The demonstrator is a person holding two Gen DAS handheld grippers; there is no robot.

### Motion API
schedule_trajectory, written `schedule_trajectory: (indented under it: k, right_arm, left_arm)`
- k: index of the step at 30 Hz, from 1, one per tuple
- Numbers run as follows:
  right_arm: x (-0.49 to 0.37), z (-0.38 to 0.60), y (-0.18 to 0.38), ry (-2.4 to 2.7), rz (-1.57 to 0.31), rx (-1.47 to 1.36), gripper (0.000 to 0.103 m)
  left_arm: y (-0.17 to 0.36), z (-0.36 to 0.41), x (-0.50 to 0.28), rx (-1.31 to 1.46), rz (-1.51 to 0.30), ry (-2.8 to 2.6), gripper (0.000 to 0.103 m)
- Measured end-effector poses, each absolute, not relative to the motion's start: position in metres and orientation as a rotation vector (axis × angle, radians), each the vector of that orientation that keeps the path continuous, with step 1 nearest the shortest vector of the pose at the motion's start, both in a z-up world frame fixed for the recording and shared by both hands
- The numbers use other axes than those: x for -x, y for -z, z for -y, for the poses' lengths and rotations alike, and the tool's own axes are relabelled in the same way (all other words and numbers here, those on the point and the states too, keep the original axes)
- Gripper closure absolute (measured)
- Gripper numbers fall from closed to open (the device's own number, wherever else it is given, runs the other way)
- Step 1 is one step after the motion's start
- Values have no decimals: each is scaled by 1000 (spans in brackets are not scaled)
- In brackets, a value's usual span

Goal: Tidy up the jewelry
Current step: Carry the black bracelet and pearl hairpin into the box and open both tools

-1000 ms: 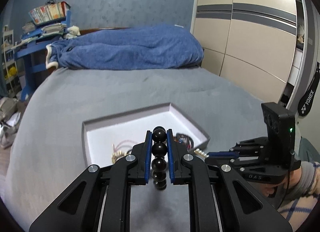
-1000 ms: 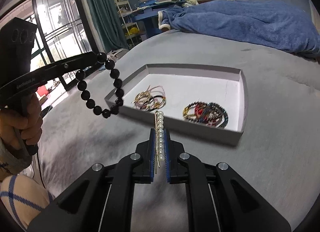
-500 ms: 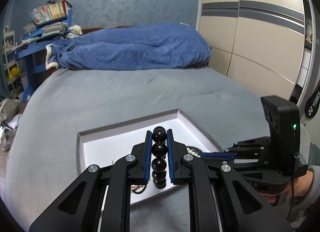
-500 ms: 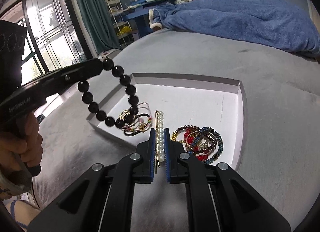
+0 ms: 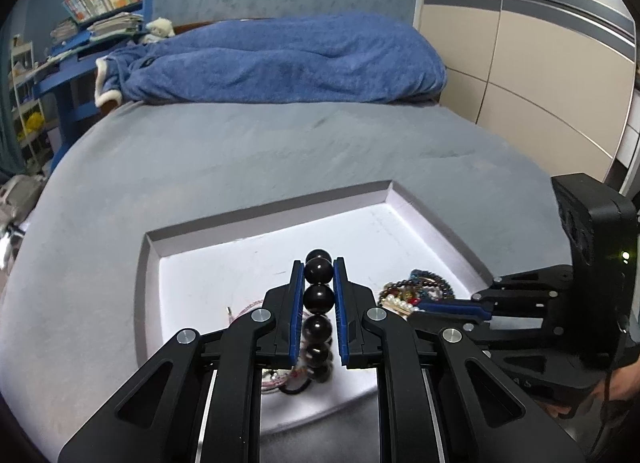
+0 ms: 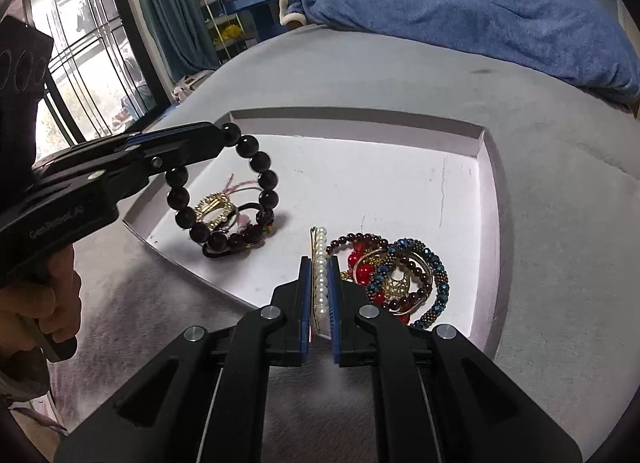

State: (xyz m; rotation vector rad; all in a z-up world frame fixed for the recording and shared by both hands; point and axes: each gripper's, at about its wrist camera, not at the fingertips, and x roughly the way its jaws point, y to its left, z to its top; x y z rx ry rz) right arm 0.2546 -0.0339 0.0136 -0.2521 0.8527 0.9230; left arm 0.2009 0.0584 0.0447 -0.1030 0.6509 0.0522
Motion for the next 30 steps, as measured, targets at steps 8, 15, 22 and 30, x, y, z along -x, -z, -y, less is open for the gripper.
schedule_trajectory:
  k: [8,15,22,30]
  right_arm:
    - [-254,36,-10,-903,-853,257,95]
    - [-255,36,-12,-898,-852,254,95]
    - [-258,38,-13,-886,-850,252,94]
    - [-256,45,-17,-880,-825,251,86]
  left_arm:
    - [-30,-67,-211,119,-706,-89,88]
    - [-22,-73,-207,140,-734,-107,85]
    - [-21,-74,-203,143,-734,-114,78]
    - [-23,-76,-194,149,-720,-110,44]
